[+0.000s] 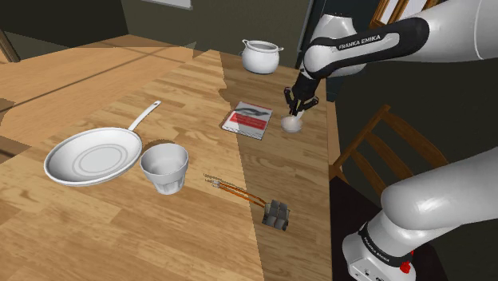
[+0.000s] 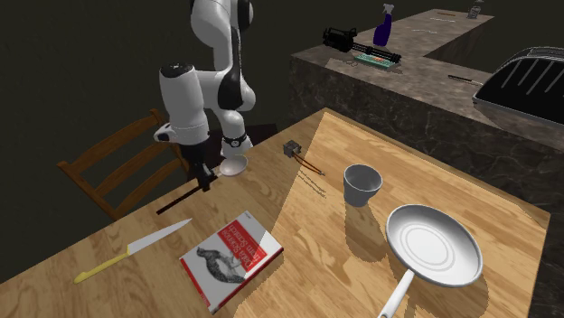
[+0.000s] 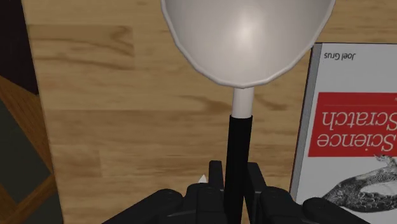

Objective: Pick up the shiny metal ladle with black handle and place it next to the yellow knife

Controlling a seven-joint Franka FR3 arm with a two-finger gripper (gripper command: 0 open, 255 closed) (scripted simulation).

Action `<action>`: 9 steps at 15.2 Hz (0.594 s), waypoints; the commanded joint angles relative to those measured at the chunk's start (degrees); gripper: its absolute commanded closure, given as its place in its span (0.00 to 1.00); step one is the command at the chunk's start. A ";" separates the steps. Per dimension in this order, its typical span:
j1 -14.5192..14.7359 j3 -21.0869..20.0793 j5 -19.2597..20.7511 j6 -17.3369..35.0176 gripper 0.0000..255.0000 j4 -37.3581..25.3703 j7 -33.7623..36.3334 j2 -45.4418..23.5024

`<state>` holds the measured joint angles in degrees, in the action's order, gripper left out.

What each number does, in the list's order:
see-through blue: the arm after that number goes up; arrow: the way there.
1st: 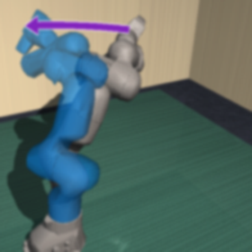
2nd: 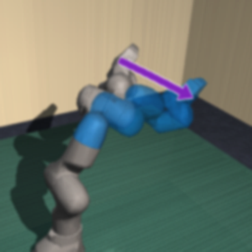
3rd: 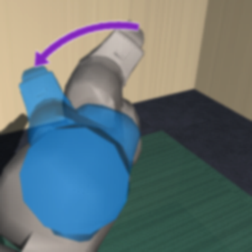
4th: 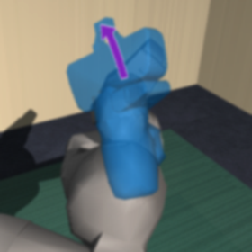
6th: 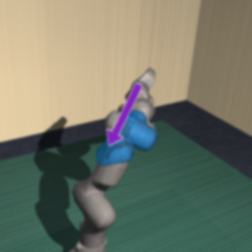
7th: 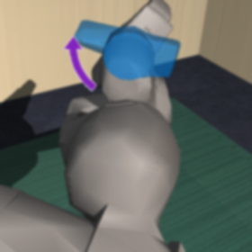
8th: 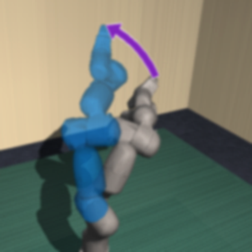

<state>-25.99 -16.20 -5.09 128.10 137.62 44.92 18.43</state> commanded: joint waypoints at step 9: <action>-2.23 4.94 0.05 4.13 1.00 5.39 -7.47 0.98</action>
<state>-28.22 -11.17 -5.05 131.20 142.41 37.41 19.82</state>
